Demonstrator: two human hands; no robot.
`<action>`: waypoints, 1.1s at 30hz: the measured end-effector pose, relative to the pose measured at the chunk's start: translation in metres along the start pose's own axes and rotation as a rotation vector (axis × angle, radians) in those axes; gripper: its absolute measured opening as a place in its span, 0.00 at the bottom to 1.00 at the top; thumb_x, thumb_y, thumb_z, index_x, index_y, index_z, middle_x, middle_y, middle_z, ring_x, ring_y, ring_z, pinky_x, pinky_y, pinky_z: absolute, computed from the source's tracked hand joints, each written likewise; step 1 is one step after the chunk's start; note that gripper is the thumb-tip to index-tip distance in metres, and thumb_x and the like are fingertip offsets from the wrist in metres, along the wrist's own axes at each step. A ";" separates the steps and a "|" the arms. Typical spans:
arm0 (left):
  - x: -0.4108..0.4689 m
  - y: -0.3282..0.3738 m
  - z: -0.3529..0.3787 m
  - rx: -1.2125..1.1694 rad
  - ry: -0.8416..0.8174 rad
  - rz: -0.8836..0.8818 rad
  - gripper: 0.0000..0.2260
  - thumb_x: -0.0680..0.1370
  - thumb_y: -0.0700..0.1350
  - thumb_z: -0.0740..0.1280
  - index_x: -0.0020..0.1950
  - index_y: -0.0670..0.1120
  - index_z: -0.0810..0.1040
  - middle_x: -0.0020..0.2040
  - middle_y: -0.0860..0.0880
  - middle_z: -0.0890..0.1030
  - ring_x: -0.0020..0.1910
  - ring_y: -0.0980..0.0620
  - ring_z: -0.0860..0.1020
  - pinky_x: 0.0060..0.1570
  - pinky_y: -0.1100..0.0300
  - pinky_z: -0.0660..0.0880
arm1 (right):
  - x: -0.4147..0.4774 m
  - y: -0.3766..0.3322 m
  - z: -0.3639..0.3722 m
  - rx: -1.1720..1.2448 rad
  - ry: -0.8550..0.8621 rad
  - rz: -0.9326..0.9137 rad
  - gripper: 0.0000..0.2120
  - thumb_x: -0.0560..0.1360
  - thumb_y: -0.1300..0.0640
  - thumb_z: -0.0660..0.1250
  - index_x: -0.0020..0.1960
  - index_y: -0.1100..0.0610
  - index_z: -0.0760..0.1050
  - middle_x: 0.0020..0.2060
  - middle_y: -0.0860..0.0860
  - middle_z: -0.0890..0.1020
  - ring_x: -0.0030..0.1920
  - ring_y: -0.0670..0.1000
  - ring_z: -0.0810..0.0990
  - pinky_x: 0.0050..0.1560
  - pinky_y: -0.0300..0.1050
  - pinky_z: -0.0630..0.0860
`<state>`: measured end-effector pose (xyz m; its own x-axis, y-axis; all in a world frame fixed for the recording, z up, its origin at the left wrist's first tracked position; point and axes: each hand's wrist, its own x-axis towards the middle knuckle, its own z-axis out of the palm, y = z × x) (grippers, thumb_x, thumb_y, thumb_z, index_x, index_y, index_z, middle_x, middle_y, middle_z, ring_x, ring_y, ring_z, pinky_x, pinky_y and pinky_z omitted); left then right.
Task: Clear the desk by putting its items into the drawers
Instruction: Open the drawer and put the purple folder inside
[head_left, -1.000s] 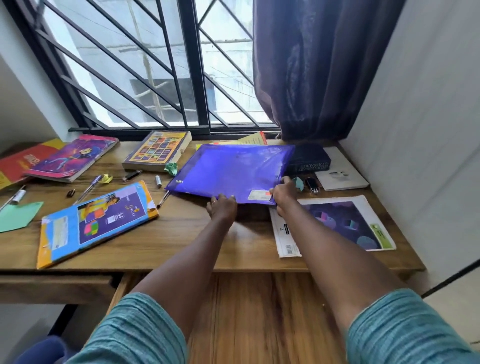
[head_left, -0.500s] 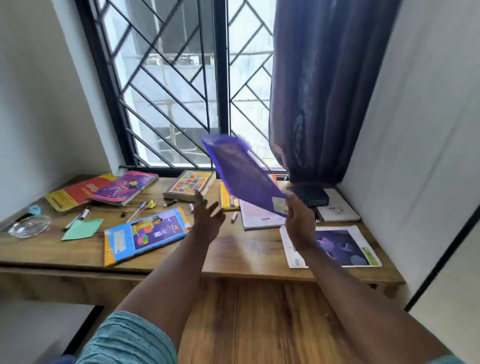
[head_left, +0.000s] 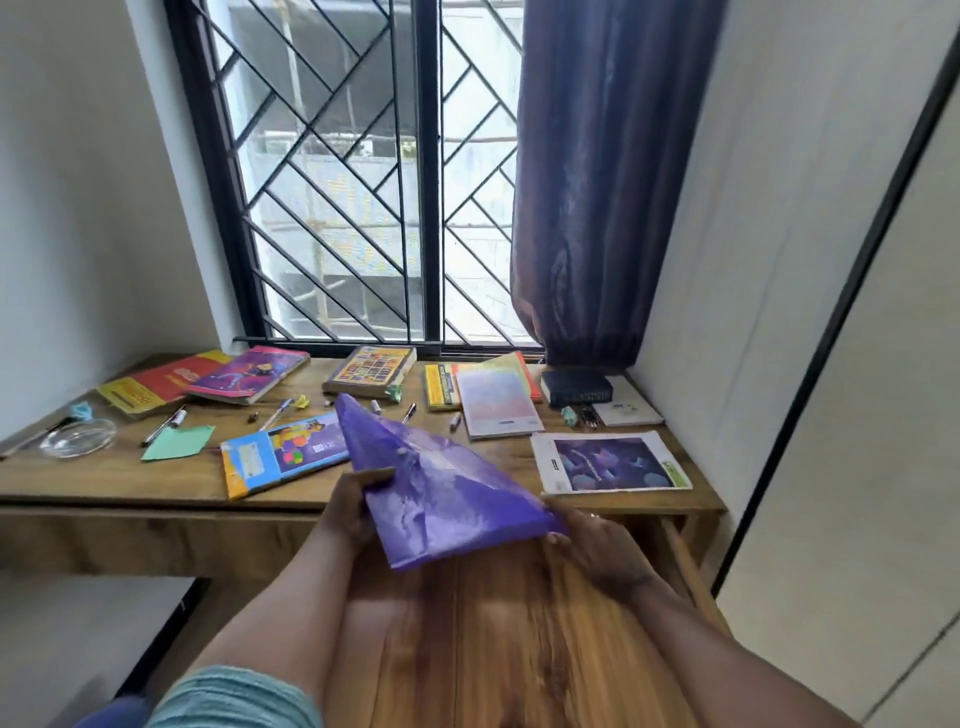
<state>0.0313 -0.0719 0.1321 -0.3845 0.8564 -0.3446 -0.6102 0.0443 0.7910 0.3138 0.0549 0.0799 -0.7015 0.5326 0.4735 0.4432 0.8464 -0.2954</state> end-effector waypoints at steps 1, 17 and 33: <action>-0.006 -0.006 0.001 -0.022 0.008 0.011 0.13 0.76 0.35 0.55 0.46 0.37 0.80 0.35 0.41 0.84 0.31 0.44 0.83 0.33 0.52 0.81 | -0.008 -0.003 -0.002 0.163 -0.108 0.192 0.36 0.73 0.30 0.51 0.73 0.49 0.63 0.60 0.50 0.80 0.62 0.52 0.77 0.61 0.44 0.72; -0.094 -0.133 0.025 0.044 0.109 -0.183 0.12 0.71 0.33 0.59 0.49 0.34 0.79 0.36 0.39 0.84 0.30 0.43 0.83 0.30 0.53 0.81 | -0.125 0.024 -0.016 0.864 -0.418 1.146 0.14 0.57 0.67 0.75 0.41 0.61 0.77 0.33 0.55 0.79 0.30 0.49 0.74 0.32 0.39 0.66; -0.062 -0.241 0.018 0.580 0.347 -0.438 0.09 0.77 0.39 0.60 0.38 0.40 0.71 0.33 0.42 0.75 0.30 0.47 0.73 0.33 0.61 0.69 | -0.197 0.036 0.011 0.308 -0.520 1.292 0.13 0.73 0.66 0.67 0.57 0.68 0.76 0.53 0.60 0.81 0.47 0.54 0.78 0.40 0.40 0.69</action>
<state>0.2144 -0.1266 -0.0285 -0.4452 0.4949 -0.7463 -0.3347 0.6810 0.6513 0.4616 -0.0196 -0.0333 -0.0558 0.8010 -0.5960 0.8289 -0.2957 -0.4749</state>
